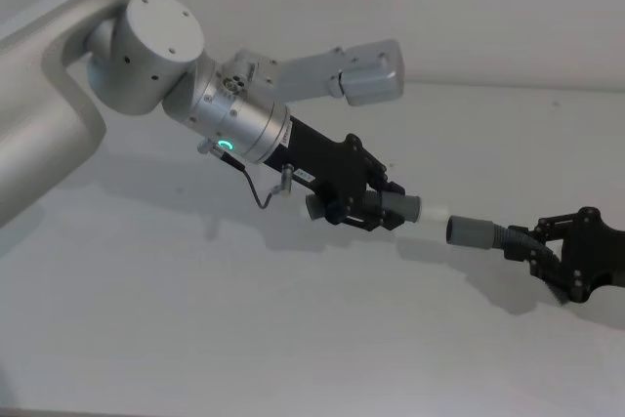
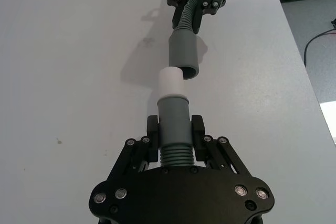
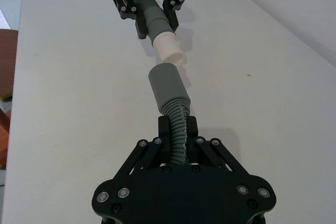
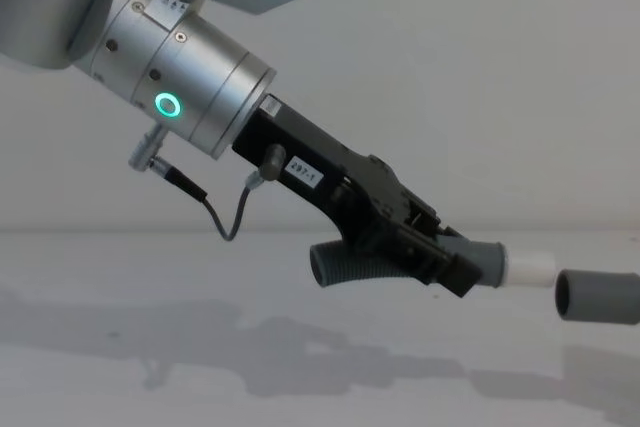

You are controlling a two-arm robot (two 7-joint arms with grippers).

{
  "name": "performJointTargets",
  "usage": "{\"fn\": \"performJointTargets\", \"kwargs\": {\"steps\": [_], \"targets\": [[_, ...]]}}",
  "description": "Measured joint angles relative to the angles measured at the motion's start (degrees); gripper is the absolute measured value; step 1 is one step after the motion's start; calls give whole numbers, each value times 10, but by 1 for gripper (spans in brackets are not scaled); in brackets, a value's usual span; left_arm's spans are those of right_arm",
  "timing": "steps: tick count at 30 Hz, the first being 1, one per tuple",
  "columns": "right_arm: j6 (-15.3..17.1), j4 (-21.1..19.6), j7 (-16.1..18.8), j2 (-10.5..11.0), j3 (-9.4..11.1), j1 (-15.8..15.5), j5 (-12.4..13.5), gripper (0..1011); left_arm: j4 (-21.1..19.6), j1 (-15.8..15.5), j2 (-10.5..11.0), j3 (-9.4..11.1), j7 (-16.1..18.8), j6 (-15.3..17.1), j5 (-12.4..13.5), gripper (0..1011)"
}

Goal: Use both hands to pick up one end of the pipe from the table, align the ends, and insert them.

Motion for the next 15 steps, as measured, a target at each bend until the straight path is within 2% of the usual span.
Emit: {"fn": "performJointTargets", "kwargs": {"steps": [15], "targets": [[5,0,-4,1,2,1,16,169,1,-1,0,0,-2,-1,-3,355]]}}
